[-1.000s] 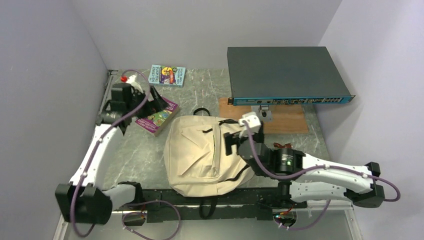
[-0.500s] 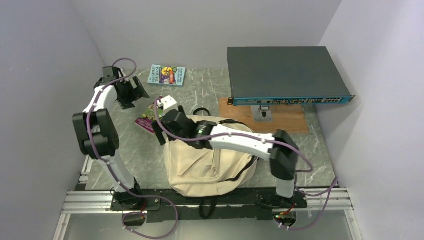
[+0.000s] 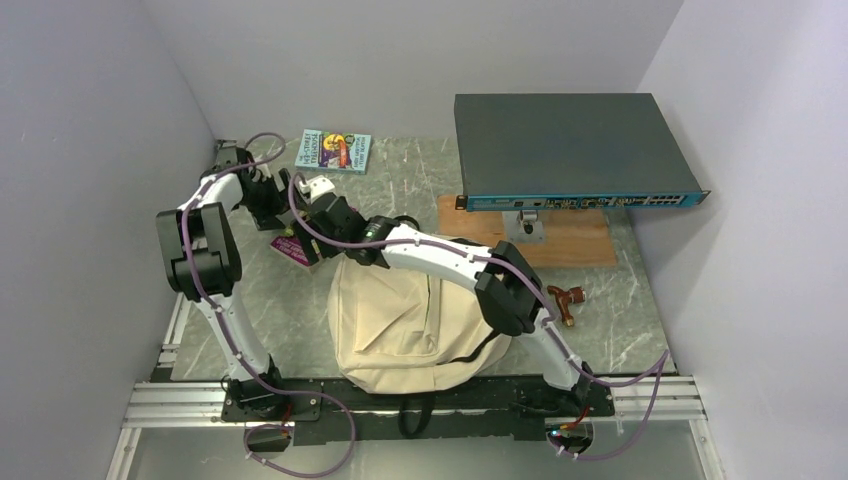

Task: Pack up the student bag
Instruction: Adjust the book at the center of the board.

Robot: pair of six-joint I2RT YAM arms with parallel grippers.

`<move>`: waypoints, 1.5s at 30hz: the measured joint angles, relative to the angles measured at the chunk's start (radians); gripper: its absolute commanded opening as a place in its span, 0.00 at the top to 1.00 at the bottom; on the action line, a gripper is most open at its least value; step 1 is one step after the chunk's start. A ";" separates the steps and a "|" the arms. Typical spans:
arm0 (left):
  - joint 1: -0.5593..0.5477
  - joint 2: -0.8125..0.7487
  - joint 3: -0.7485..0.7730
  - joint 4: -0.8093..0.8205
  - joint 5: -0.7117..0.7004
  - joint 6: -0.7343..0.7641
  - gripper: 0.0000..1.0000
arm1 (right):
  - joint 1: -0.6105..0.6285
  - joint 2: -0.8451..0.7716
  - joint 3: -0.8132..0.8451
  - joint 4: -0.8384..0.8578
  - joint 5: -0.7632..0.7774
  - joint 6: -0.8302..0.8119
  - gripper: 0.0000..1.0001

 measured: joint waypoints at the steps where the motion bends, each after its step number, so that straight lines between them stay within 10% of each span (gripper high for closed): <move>1: 0.000 -0.003 -0.019 0.019 0.010 -0.006 0.07 | -0.004 0.000 0.000 -0.009 0.000 -0.002 0.21; 8: 0.024 -0.086 -0.184 0.231 0.050 -0.187 0.07 | -0.020 -0.114 -0.154 -0.025 -0.017 -0.008 0.21; 21: 0.019 0.255 0.166 0.896 -0.095 -0.533 0.14 | -0.024 -0.480 -0.429 -0.040 -0.053 -0.011 0.22; 32: -0.034 0.523 0.377 1.003 -0.162 -0.691 0.23 | -0.034 -0.553 -0.515 -0.026 -0.079 -0.003 0.21; 45: -0.082 0.396 0.029 1.224 -0.044 -0.846 0.32 | -0.042 -0.676 -0.603 0.019 -0.079 0.011 0.21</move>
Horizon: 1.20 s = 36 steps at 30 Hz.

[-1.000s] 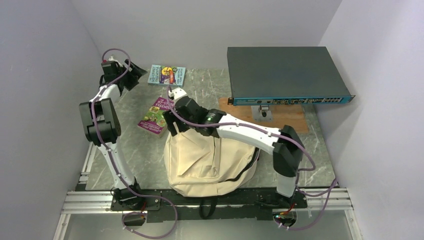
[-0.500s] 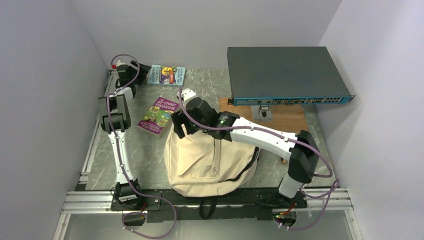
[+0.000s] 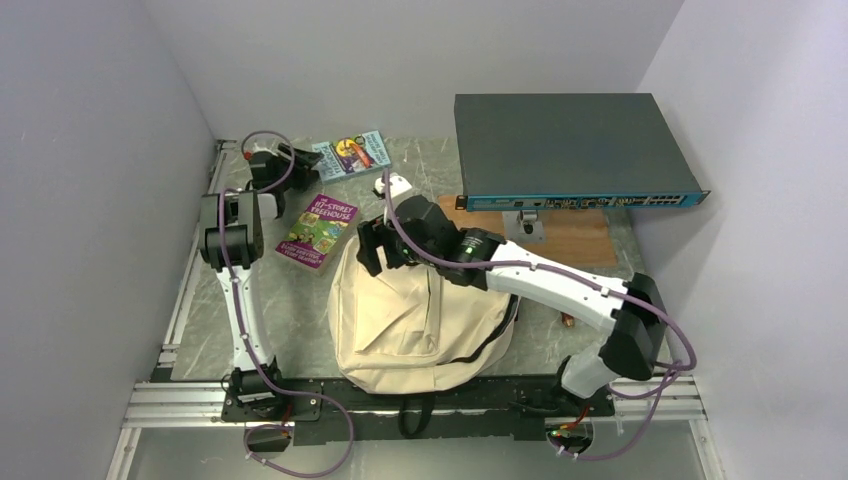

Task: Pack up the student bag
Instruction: Adjust the book at the center of the board.

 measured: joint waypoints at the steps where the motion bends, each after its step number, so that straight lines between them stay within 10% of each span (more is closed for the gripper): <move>1: -0.010 -0.033 -0.058 0.019 0.009 -0.005 0.32 | -0.001 -0.017 -0.011 0.003 0.000 0.000 0.21; 9: -0.138 -0.236 -0.245 -0.008 0.034 0.089 0.30 | -0.017 -0.133 -0.044 0.010 0.011 -0.001 0.20; 22: -0.114 0.005 0.437 -0.412 -0.144 0.456 0.25 | -0.042 -0.201 -0.097 0.022 0.027 0.000 0.20; 36: -0.117 0.093 0.399 -0.517 -0.129 0.357 0.42 | -0.060 -0.215 -0.114 0.026 0.014 0.011 0.20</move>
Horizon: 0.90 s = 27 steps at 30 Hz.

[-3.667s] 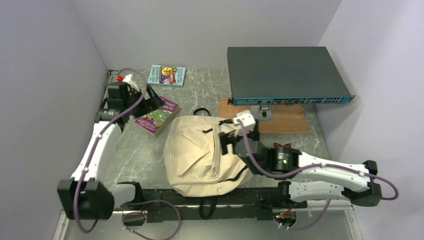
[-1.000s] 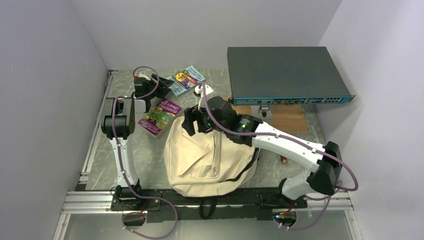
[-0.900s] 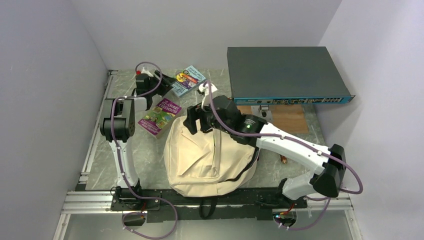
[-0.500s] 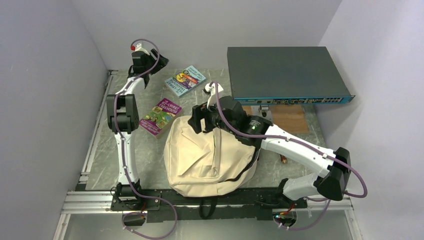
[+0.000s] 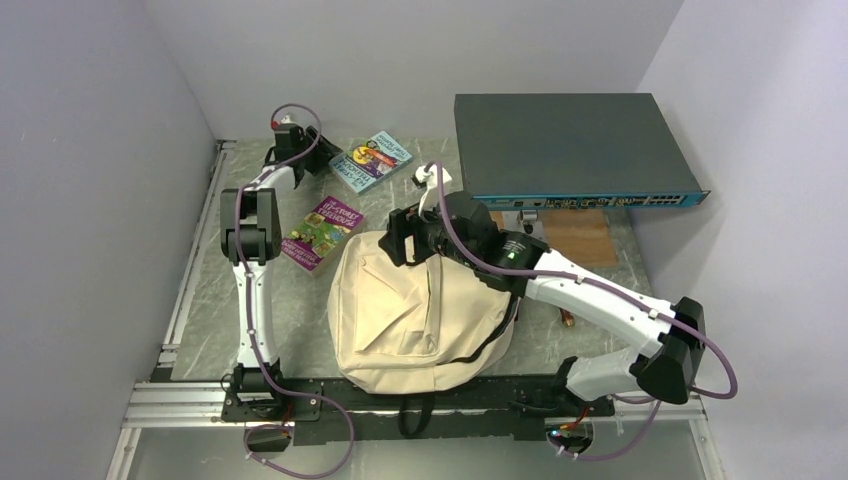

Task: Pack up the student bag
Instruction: Adjust the book at the center of the board, then move the book to the center of the board.

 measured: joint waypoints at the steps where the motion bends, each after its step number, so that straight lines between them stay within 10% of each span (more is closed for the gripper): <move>1: 0.000 0.000 -0.005 0.003 0.003 -0.014 0.42 | 0.000 -0.005 -0.002 0.002 -0.005 0.001 0.20; 9: 0.002 -0.032 -0.083 0.052 0.041 -0.103 0.41 | -0.001 -0.033 -0.014 0.009 -0.012 0.011 0.20; 14: 0.002 -0.063 -0.139 0.041 0.054 -0.111 0.60 | -0.001 -0.036 -0.023 0.012 -0.015 0.016 0.20; 19: -0.001 -0.065 -0.154 0.019 0.082 -0.109 1.00 | -0.001 -0.041 -0.035 0.021 -0.015 0.023 0.20; 27: -0.019 -0.256 -0.426 0.040 0.090 -0.053 1.00 | -0.002 -0.072 -0.069 0.034 -0.016 0.040 0.20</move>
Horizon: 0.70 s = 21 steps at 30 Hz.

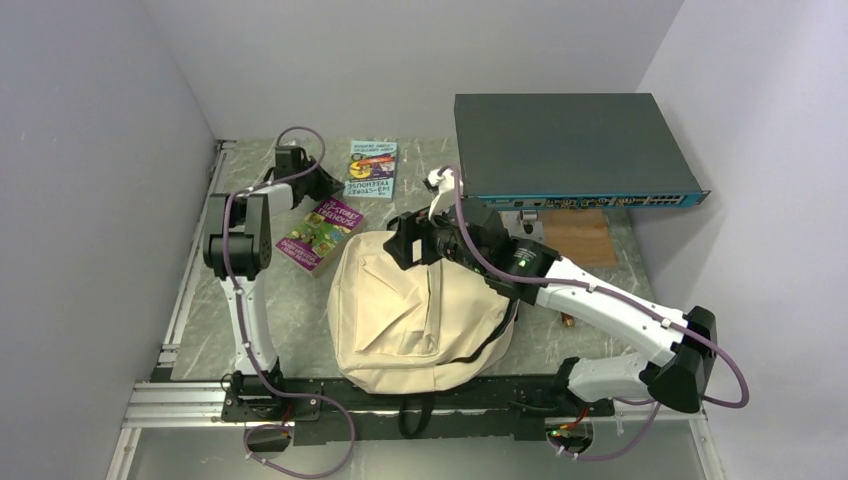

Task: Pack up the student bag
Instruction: Move the book to the center of the board.

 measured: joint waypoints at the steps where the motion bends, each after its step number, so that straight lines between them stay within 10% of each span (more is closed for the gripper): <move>1: -0.001 -0.034 -0.045 -0.005 -0.005 0.014 1.00 | 0.000 -0.004 -0.002 0.002 -0.002 0.003 0.20; 10: 0.072 -0.440 -0.539 -0.010 -0.074 0.071 1.00 | -0.003 -0.018 -0.030 0.034 -0.028 0.029 0.20; 15: 0.097 -0.513 -0.569 -0.016 -0.048 0.102 0.53 | -0.003 -0.021 -0.048 0.035 -0.036 0.033 0.20; 21: 0.033 -0.336 -0.331 0.006 0.007 0.084 0.44 | -0.003 -0.023 -0.048 0.030 -0.040 0.037 0.20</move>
